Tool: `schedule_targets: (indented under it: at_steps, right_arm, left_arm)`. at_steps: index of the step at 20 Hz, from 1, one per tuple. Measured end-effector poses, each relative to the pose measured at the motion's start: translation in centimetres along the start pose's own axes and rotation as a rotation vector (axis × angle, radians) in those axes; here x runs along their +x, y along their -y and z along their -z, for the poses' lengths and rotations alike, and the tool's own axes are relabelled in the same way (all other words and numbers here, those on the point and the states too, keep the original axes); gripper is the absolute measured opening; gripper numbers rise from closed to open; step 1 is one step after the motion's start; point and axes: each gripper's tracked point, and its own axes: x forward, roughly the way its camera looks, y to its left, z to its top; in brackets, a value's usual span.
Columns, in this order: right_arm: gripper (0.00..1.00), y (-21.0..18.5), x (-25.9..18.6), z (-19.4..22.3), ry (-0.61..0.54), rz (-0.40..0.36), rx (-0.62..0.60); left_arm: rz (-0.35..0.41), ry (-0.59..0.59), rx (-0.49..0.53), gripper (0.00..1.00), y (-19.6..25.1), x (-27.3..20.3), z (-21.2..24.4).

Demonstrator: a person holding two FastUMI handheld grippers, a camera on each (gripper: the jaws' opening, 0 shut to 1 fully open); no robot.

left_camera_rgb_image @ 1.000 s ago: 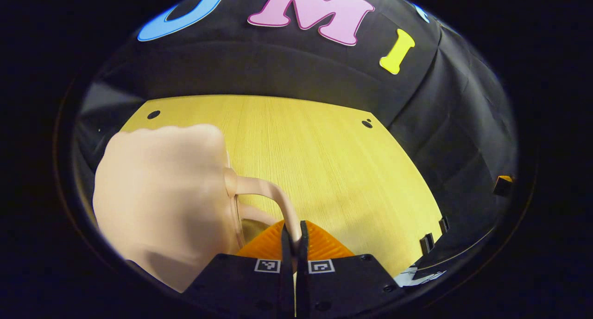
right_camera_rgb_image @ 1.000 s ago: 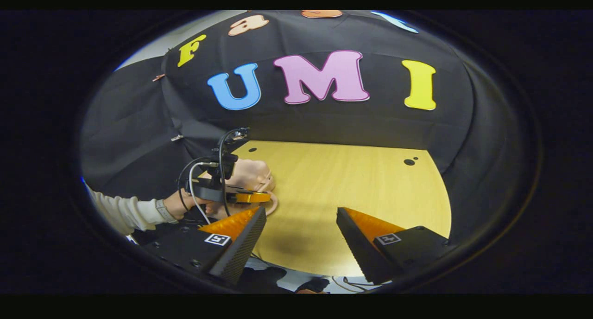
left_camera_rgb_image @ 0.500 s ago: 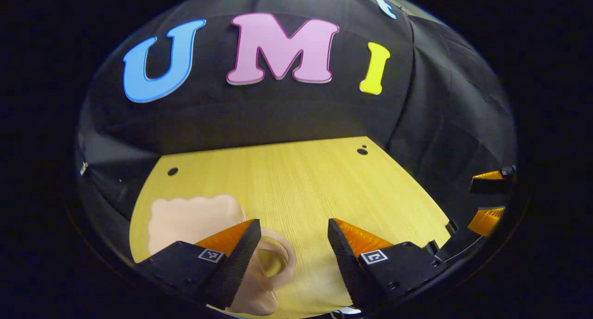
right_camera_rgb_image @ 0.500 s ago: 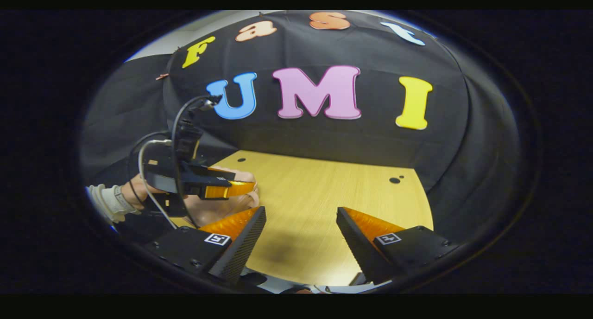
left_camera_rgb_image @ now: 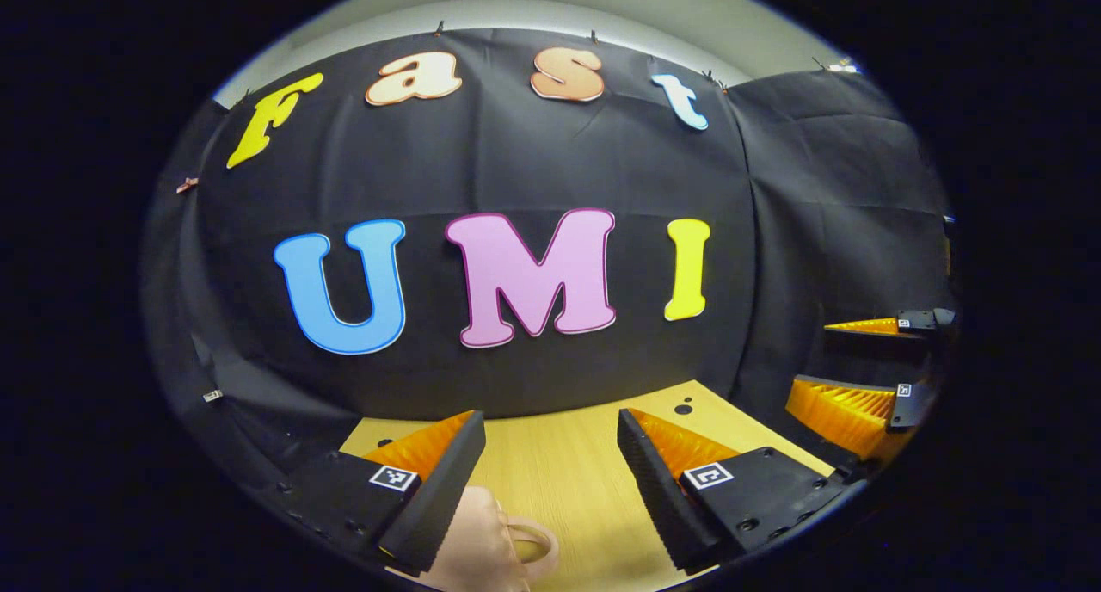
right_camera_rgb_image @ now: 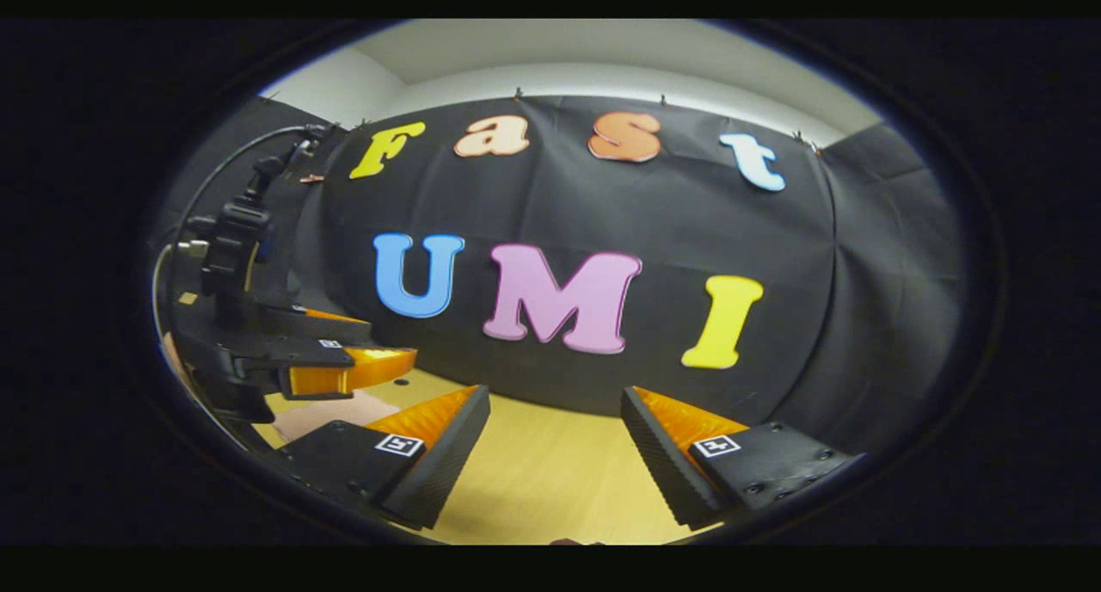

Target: First open the suitcase, pack the skin care products into it, and then close the suitcase.

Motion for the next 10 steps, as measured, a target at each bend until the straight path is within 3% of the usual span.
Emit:
schedule_targets:
  at_steps: [3, 10]
  right_arm:
    - [0.93, 0.3, -0.3, -1.6, 0.060, 0.000, 0.033]
    - [0.96, 0.4, 0.1, -2.0, 0.081, -0.007, 0.073]
  left_arm:
    - [-0.018, 0.058, 0.033, 0.96, 0.6, -2.9, -2.6]
    - [-0.011, 0.097, 0.000, 0.96, 1.7, -4.3, -3.3]
